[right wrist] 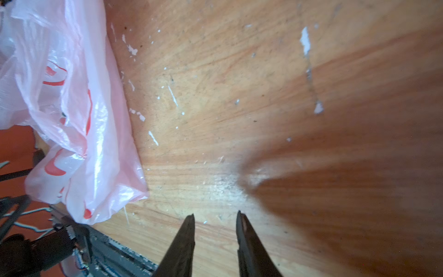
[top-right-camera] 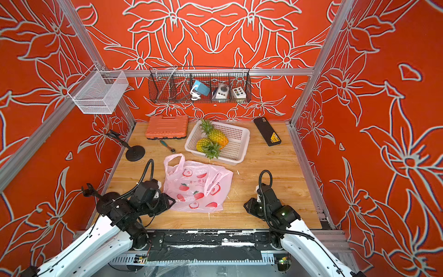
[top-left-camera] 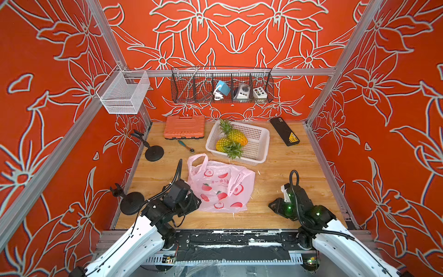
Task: Place the pineapple into a plastic bag & tie a knot
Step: Adjust the plastic bag at the center of the board.
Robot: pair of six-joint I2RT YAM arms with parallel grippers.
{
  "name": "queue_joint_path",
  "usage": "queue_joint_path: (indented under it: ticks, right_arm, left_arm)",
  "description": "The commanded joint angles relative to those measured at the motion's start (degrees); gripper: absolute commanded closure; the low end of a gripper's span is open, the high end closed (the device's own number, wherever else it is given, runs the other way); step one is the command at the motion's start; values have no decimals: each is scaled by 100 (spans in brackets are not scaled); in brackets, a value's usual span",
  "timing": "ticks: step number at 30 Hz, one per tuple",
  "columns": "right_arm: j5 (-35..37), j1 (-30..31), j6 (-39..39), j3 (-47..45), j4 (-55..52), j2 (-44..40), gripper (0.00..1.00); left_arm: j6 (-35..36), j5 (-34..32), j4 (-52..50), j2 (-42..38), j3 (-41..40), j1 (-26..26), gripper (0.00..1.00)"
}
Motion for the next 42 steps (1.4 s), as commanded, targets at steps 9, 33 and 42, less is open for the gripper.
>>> queue_joint_path:
  ticks: [9, 33, 42]
  right_arm:
    - [436, 578, -120, 530, 710, 1002, 73]
    - [-201, 2679, -620, 2637, 3378, 5770, 66]
    - [-148, 2955, -150, 3982, 4074, 7327, 69]
  left_arm:
    - [-353, -767, 955, 901, -456, -108, 70]
    - [1568, -1561, 1635, 3428, 1757, 1756, 57]
    - [2299, -1081, 716, 3272, 2796, 1758, 38]
